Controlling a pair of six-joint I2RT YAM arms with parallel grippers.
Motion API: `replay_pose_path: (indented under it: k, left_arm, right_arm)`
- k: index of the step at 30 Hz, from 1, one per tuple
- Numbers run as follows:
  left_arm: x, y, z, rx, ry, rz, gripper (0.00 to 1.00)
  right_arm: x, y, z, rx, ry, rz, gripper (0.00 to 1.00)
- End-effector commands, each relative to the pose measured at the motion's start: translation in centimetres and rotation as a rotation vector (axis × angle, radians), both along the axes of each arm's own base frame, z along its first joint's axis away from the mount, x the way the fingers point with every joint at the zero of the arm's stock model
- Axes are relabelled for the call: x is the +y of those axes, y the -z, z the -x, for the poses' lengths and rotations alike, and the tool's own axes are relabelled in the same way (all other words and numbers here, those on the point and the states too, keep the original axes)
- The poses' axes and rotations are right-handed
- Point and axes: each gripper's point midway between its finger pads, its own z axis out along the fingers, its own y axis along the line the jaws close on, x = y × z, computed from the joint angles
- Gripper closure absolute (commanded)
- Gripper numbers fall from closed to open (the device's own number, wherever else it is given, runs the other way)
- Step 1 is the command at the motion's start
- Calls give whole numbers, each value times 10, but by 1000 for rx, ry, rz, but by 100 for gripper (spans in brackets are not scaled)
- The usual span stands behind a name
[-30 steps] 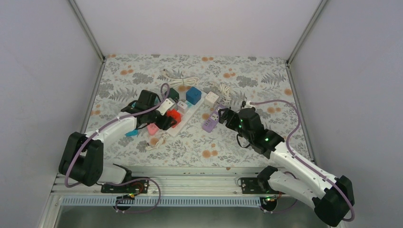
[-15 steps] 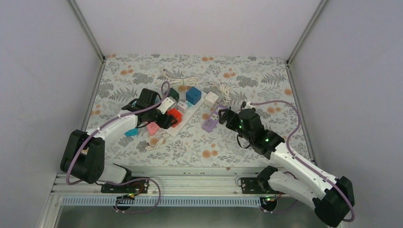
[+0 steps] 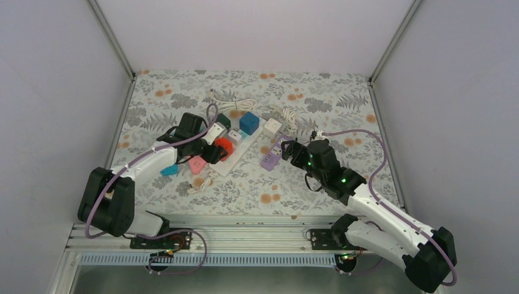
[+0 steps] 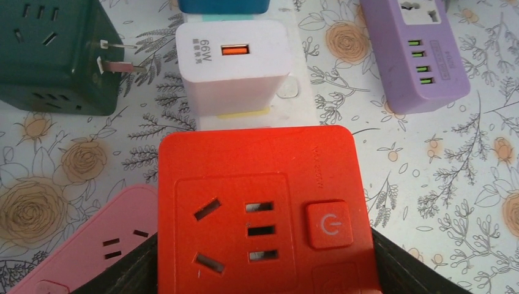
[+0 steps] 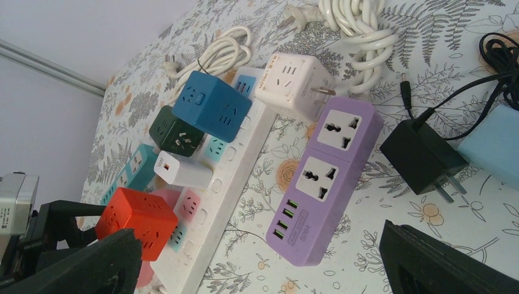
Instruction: Insert the plug
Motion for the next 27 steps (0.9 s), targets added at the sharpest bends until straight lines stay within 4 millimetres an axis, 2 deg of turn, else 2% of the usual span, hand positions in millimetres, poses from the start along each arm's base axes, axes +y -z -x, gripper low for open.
replay_pose_path:
  k: [1, 7, 15, 22, 27]
  left_arm:
    - [4, 1, -8, -23, -30, -12, 38]
    - [-3, -4, -5, -15, -3, 27, 38]
    - [-2, 7, -1, 29, 0, 14, 39]
    - [-8, 7, 2, 48, 17, 45, 39]
    - [2, 7, 2, 53, -16, -9, 39]
  right_arm:
    - [-3, 1, -3, -16, 11, 2, 0]
    - [-3, 5, -2, -10, 10, -1, 0]
    - [-1, 7, -2, -7, 8, 0, 0]
    - [-1, 9, -2, 0, 6, 3, 0]
    - [-1, 9, -3, -4, 6, 3, 0]
